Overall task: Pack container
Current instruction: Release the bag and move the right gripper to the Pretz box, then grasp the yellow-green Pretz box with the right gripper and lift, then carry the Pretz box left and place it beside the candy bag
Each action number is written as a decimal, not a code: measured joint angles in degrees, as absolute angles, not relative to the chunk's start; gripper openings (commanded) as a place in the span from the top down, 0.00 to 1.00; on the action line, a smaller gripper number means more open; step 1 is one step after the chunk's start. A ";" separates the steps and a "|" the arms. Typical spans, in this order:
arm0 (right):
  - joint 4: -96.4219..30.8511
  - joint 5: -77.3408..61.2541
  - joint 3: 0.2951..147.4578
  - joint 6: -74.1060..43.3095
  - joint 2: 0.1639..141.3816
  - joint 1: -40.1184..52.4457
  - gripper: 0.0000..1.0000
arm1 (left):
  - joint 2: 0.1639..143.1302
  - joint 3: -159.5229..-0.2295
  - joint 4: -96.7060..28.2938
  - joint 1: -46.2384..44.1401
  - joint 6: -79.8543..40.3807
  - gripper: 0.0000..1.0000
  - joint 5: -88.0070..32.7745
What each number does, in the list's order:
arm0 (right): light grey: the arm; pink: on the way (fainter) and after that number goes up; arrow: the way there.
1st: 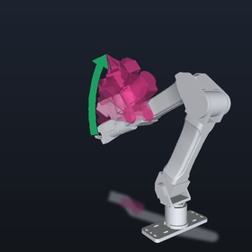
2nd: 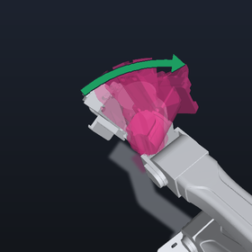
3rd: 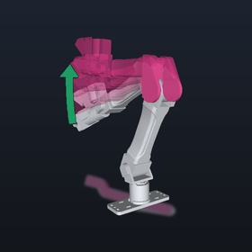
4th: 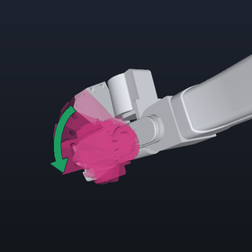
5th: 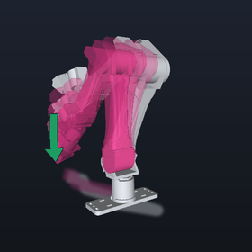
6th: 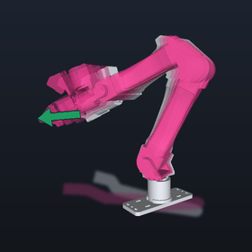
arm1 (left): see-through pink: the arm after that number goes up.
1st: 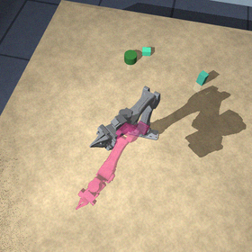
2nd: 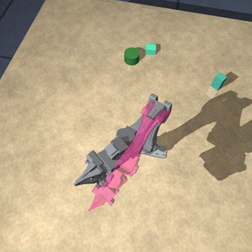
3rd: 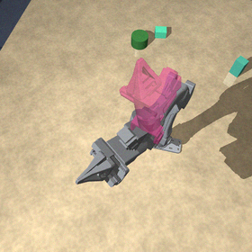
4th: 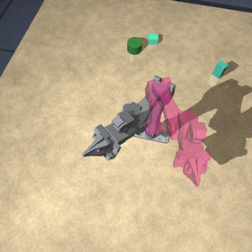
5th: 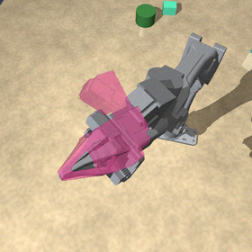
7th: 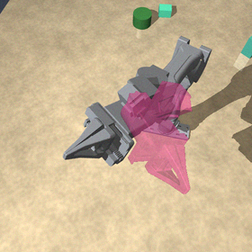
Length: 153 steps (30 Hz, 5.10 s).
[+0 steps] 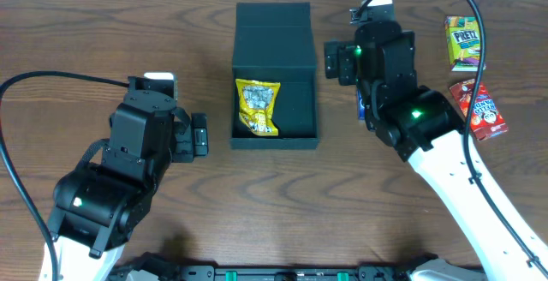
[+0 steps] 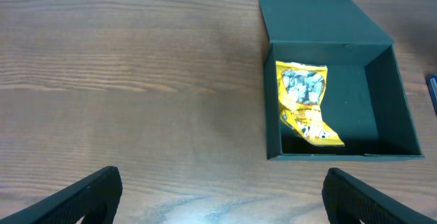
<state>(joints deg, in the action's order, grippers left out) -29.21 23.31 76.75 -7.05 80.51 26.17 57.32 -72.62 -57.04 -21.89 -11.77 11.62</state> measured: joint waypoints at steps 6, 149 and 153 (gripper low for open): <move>-28.86 23.75 76.75 -1.13 81.08 20.80 0.01 | 57.32 -72.62 -57.04 -21.89 -11.77 0.05 11.62; -41.32 -6.42 92.84 -10.35 103.35 16.23 0.46 | 57.32 -72.62 -57.04 -21.89 -11.77 0.05 11.62; -45.67 -1.91 92.84 -16.95 103.35 24.51 0.48 | 57.32 -72.62 -57.04 -21.89 -11.77 0.05 11.62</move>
<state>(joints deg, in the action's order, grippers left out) -45.67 -1.91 92.84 -16.95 103.35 24.51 57.32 -72.62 -57.04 -21.89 -11.77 11.62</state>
